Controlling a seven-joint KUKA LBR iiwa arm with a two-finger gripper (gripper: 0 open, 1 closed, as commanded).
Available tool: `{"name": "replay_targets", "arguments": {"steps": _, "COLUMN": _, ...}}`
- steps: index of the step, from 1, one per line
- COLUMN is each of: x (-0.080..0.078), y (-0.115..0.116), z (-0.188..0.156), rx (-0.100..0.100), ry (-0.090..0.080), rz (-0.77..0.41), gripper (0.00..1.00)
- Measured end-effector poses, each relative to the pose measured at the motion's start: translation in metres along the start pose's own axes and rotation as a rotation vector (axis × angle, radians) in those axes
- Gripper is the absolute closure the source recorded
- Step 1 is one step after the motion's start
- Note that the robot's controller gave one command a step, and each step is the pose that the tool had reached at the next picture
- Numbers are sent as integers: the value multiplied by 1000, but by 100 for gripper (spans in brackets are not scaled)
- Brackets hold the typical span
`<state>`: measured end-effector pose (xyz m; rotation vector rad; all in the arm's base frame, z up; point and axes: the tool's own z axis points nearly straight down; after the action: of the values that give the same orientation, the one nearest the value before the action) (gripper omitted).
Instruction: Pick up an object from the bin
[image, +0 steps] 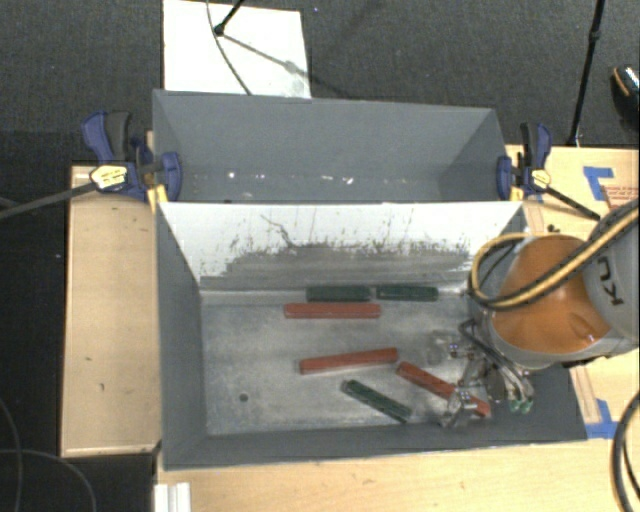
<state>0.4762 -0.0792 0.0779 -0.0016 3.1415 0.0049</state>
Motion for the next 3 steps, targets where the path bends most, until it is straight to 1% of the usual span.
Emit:
{"name": "replay_targets", "arguments": {"steps": 1, "x": -30, "y": -14, "z": 8, "rx": 3, "ry": -6, "rz": 53, "gripper": 0}}
{"name": "replay_targets", "arguments": {"steps": 2, "x": -29, "y": -14, "z": 7, "rx": 3, "ry": -4, "rz": 46, "gripper": 100}}
{"name": "replay_targets", "arguments": {"steps": 3, "x": -7, "y": -14, "z": -102, "rx": 4, "ry": -9, "rz": 57, "gripper": 100}}
